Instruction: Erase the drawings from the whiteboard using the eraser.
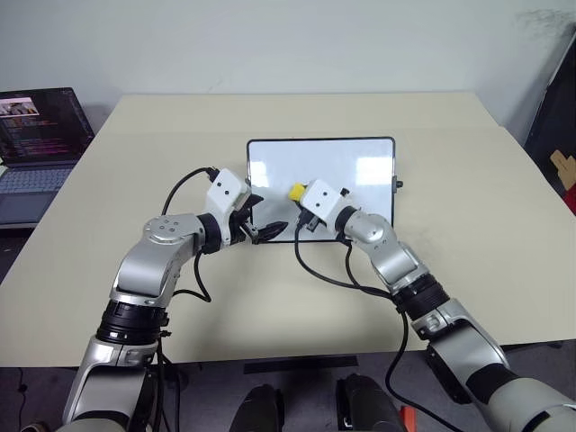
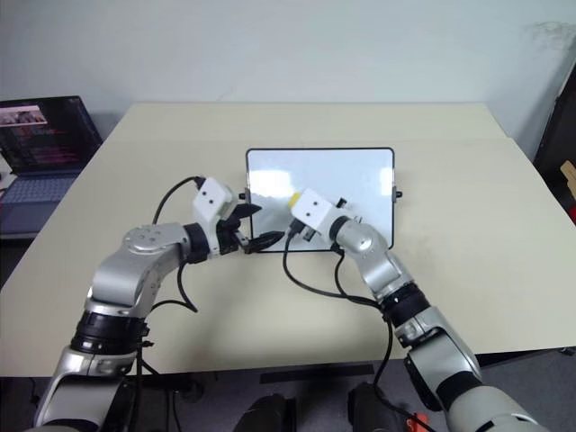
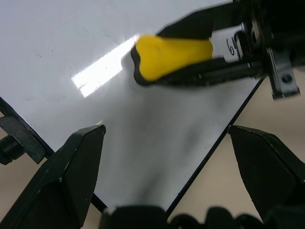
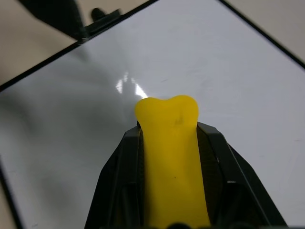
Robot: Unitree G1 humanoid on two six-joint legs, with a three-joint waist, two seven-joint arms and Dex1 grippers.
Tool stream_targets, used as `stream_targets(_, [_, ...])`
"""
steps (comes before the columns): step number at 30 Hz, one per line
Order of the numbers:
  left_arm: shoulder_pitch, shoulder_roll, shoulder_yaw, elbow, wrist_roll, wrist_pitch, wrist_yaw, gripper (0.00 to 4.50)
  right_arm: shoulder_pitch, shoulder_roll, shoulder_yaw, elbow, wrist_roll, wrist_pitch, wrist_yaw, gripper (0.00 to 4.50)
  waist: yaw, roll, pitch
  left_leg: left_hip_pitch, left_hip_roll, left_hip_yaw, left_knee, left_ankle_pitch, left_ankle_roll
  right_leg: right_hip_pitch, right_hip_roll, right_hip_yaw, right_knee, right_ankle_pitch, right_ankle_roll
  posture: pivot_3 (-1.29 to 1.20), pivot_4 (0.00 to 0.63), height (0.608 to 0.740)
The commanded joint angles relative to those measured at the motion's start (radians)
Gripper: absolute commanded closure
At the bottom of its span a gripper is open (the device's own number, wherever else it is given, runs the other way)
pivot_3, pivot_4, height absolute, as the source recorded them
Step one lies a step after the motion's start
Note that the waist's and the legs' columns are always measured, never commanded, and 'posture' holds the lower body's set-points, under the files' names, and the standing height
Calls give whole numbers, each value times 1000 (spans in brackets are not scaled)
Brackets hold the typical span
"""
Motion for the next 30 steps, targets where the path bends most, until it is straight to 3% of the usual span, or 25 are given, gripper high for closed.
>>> stream_targets(1, [-13,1,19,-16,-6,-12,6,0,19,-4,-5,30,-28,-4,-15,3340,0,0,0,1,0,0,0,0,0,0,0,0,1,0,0,0,150,740])
stream_targets(10, [-13,-2,18,-15,-7,-16,5,0,-83,-19,-137,67,-43,-119,-233,3344,2,-1,1,3,-2,0,2,2,-1,0,0,1,10,0,0,0,150,740])
stream_targets(23, [-15,-6,21,-9,-4,-18,7,0,40,16,19,43,-96,0,6,3347,-19,-1,0,9,0,2,0,2,0,4,1,3,9,0,-1,0,150,740])
stream_targets(26, [-18,-4,22,-4,-2,-20,5,0,21,16,3,32,-112,-10,-46,3347,-17,-1,0,17,-1,0,-1,2,0,13,3,1,8,0,-1,0,150,740])
stream_targets(30, [-19,-1,24,3,-1,-24,4,0,-60,15,-78,35,-125,-95,-224,3347,-15,-1,1,17,-1,0,1,3,1,13,3,2,9,0,-1,0,150,740])
